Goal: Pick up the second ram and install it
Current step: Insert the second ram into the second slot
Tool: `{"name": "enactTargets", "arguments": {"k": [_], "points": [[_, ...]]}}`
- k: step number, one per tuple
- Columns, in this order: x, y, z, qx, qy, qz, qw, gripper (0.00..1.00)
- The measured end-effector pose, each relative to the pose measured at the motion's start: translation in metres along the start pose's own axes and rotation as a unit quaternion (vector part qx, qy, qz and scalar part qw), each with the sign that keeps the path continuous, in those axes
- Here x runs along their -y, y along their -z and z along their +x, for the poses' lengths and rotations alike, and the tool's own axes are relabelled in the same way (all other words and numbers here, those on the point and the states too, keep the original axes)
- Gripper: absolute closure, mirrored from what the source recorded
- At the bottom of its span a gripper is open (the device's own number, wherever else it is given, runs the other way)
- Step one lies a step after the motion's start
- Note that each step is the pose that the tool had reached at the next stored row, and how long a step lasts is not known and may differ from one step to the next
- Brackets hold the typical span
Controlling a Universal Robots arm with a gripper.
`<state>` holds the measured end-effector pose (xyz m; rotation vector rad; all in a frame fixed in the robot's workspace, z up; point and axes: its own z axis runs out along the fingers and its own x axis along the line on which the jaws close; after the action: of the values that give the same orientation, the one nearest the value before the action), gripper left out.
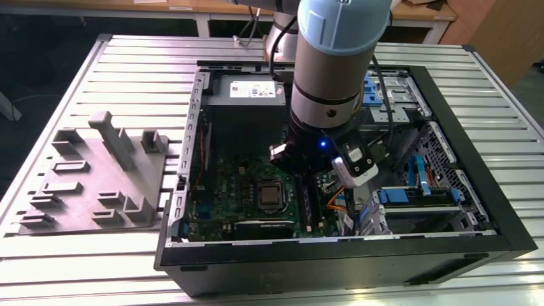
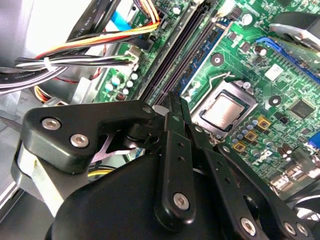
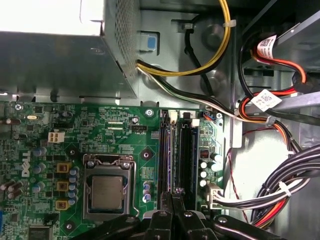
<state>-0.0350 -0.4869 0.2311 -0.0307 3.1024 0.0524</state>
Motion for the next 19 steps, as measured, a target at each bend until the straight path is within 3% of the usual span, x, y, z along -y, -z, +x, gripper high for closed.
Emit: {"name": "enactTargets", "arguments": {"k": [19], "points": [[0.0002,-0.0054,0.0002,-0.0001,0.0,-0.0001,1.0,0.89]]}}
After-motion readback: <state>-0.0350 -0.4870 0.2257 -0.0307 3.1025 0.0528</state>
